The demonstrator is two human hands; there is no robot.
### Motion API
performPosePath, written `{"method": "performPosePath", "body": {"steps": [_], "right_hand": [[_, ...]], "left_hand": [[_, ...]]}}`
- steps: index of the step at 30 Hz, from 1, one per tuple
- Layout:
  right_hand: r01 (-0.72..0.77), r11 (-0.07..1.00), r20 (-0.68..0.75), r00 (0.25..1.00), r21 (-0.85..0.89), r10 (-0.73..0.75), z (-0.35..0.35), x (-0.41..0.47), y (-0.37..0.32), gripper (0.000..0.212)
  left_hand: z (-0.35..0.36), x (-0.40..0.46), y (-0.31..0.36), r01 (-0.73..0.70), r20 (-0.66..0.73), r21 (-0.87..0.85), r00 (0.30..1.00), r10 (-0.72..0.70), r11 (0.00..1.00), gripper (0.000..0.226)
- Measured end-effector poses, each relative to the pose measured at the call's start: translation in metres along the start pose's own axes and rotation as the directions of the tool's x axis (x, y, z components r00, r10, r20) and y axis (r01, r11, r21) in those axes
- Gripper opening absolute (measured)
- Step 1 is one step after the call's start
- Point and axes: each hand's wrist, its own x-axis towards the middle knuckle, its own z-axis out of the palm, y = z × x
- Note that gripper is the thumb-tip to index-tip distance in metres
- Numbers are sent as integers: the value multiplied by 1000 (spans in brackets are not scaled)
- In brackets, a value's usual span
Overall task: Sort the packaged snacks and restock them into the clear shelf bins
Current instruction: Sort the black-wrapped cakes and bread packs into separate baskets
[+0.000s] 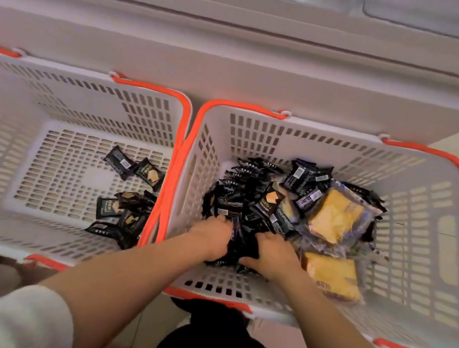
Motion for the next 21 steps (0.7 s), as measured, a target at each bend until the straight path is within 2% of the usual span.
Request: {"method": "performPosePath", "body": {"steps": [3,7,10,12,14,16,18,21], "right_hand": [[-12,997,14,1000,-73,13,3,10,-7,54],[-17,996,35,999,93,14,-7,11,-4,23],[-55,948,-144,984,314,105,-19,12,8,20],[-16,935,-300,945,354,130,-26,16,17,18],[44,946,-394,915,322,92,-30,22,26,30],[88,963,-360,933,253,9,-31,30,32,53],[110,979,-286,957,174,-56,-29,40,32,72],[107,990,-247,966,87,-83,-23,52,32,87]], "left_hand": [[11,19,1,67,-14,-57,998,-68,996,62],[21,36,-2,109,-86,-68,990,-114,992,79],[28,47,-6,78,-99,-71,992,-84,994,76],[31,52,-9,69,-81,-85,994,-76,994,67],[28,56,-11,68,-78,-36,994,-71,997,61],[21,59,-14,70,-58,-14,996,-71,997,63],[13,61,-15,82,-66,-70,994,-87,994,61],[2,60,-10,56,-260,-243,958,-121,968,51]]}}
